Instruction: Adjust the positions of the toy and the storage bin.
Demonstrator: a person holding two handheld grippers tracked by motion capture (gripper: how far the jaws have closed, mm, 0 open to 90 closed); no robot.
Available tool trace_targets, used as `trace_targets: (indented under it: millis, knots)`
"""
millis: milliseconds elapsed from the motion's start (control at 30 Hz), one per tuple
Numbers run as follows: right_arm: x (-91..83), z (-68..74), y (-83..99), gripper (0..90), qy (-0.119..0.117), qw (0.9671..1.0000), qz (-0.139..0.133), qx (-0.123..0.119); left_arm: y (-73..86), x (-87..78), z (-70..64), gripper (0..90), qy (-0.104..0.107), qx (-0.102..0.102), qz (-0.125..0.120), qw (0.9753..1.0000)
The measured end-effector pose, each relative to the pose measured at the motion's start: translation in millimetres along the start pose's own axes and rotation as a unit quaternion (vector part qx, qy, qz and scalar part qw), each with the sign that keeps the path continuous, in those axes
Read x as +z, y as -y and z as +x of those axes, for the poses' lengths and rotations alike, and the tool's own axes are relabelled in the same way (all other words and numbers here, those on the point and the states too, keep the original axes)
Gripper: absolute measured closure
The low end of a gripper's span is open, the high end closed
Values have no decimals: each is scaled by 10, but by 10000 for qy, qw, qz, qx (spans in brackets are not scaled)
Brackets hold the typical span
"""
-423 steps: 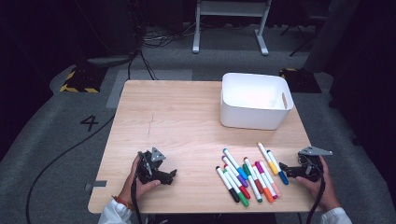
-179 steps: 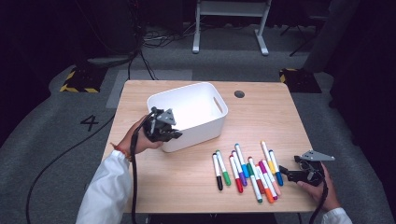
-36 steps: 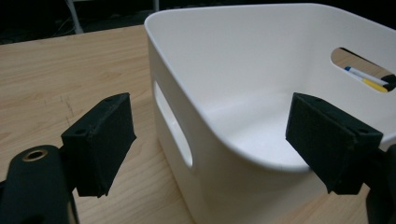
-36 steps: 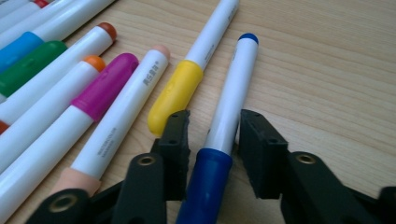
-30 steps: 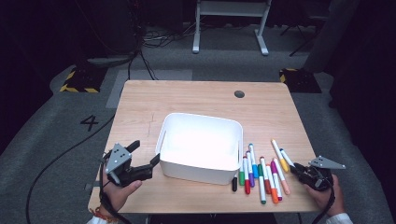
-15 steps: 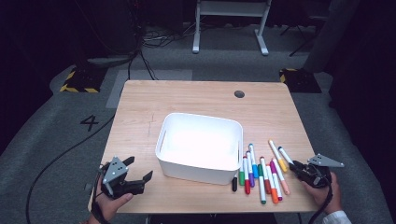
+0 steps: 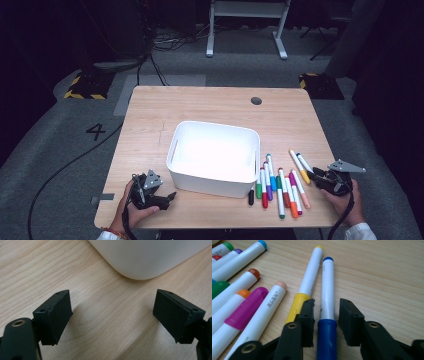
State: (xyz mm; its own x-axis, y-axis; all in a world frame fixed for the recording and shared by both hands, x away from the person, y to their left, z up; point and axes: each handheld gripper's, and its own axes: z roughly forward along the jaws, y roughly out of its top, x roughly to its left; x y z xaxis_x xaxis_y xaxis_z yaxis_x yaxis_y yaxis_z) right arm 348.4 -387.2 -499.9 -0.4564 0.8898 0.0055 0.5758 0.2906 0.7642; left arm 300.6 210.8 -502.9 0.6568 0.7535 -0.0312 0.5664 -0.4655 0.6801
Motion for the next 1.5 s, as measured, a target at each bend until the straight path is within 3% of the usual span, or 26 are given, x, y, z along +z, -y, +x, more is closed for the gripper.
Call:
trace_targets:
  millis: [67,167,267,400,467,800,1067,1167,1300,1333,1367,1500]
  knots:
    - [-32,20,16,536,105,9999,77,-28,2,-3,-6,153,-21,-10,4,10000]
    - [-84,15,56,515,106,9999,101,7,2,-1,-7,153,-18,-11,-8,10000]
    - [-143,3,98,574,135,9998,129,37,2,0,-5,153,-13,-7,-8,10000]
    - [-184,20,118,728,105,9998,150,-23,-3,4,-1,149,-45,-15,-17,10000]
    - [-172,20,111,749,113,9998,136,-85,-8,5,1,142,-26,-23,15,10000]
    - [-119,-91,112,754,127,9997,-107,158,-39,39,9,91,-116,-47,51,9999]
    - [-156,-107,85,754,3,9993,-342,179,-39,40,9,91,-113,-48,51,9999]
    - [-168,-112,68,754,-7,9992,-380,86,-38,40,8,90,-108,-59,50,9999]
    - [-197,-108,26,754,-84,9984,-521,213,-38,40,8,91,-109,-58,50,9999]
    - [-200,-125,22,754,-59,9986,-514,87,-38,40,8,91,-108,-59,49,9999]
    - [-201,-114,12,754,-90,9983,-553,173,-38,40,8,91,-109,-59,49,9999]
    - [-207,-102,-22,754,-137,9980,-603,121,-38,40,8,91,-112,-58,49,9999]
